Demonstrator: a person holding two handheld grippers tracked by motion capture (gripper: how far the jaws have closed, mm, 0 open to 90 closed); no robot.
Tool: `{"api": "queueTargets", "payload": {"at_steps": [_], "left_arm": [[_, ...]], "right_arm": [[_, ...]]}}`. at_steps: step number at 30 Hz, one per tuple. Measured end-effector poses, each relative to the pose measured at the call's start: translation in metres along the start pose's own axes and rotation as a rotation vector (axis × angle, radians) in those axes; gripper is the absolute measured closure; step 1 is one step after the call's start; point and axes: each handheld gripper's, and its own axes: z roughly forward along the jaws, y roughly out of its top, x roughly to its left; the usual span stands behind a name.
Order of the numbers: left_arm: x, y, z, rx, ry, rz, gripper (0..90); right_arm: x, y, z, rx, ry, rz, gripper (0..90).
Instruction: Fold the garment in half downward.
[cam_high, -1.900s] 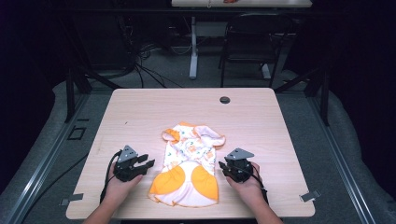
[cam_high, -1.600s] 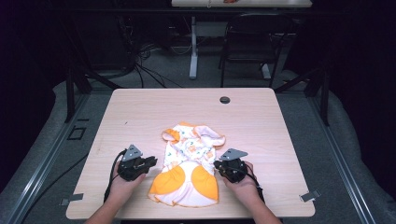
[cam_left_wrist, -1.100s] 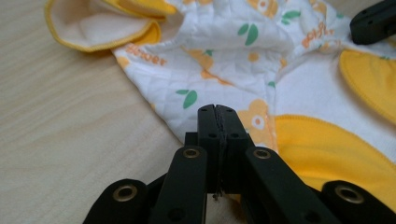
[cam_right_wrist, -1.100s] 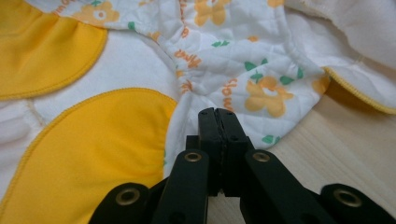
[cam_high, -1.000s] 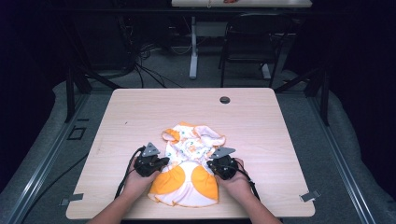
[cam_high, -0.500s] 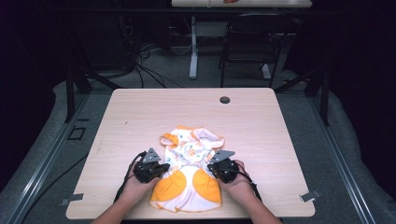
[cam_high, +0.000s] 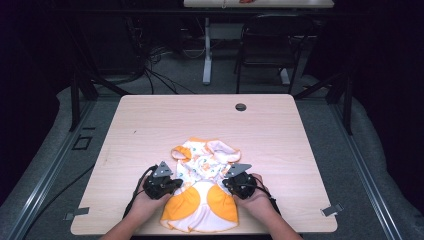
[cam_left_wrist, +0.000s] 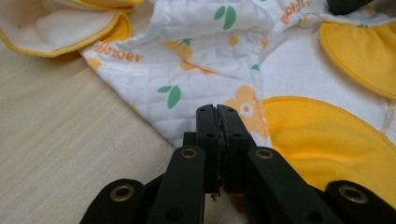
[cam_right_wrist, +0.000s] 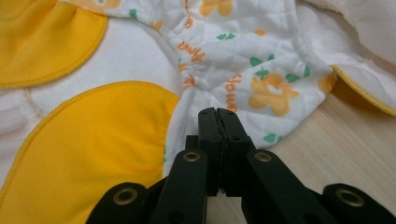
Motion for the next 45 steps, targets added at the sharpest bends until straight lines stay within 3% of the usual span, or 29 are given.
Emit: {"api": "queueTargets", "payload": {"at_steps": [3,8,11,12,14,20,23,29,32,35,40,45], "left_arm": [[0.008,0.007,-0.001,-0.015,0.003,-0.009,87.3],[0.018,0.021,-0.003,-0.039,-0.006,-0.020,89.6],[0.026,0.037,0.003,-0.027,0.007,0.016,89.8],[0.026,0.037,0.003,-0.027,0.007,0.016,89.9],[0.031,0.046,0.007,-0.029,0.009,0.018,89.9],[0.045,0.068,0.021,-0.009,0.040,0.043,89.9],[0.052,0.074,0.029,-0.009,0.043,0.024,89.9],[0.060,0.074,0.048,0.010,0.040,-0.018,89.9],[0.060,0.072,0.052,0.027,0.038,-0.013,89.9],[0.058,0.071,0.056,0.038,0.037,-0.011,89.8],[0.054,0.070,0.060,0.045,0.040,-0.013,89.9],[0.054,0.070,0.060,0.049,0.038,-0.016,90.0]], "right_arm": [[-0.010,0.006,-0.003,-0.031,0.033,0.044,89.8],[-0.026,0.017,-0.008,-0.052,0.039,0.072,89.9],[-0.046,0.032,-0.006,-0.047,0.007,0.091,90.0],[-0.046,0.032,-0.006,-0.047,0.007,0.091,90.0],[-0.062,0.045,-0.001,-0.038,-0.015,0.101,90.0],[-0.083,0.064,0.010,-0.036,-0.057,0.131,90.0],[-0.097,0.078,0.021,-0.034,-0.101,0.161,90.0],[-0.103,0.091,0.042,-0.010,-0.141,0.172,89.8],[-0.102,0.093,0.049,0.009,-0.144,0.166,89.7],[-0.101,0.093,0.054,0.002,-0.121,0.184,89.7],[-0.092,0.091,0.048,-0.010,-0.049,0.171,89.8],[-0.086,0.090,0.043,-0.005,-0.016,0.146,89.7]]}}
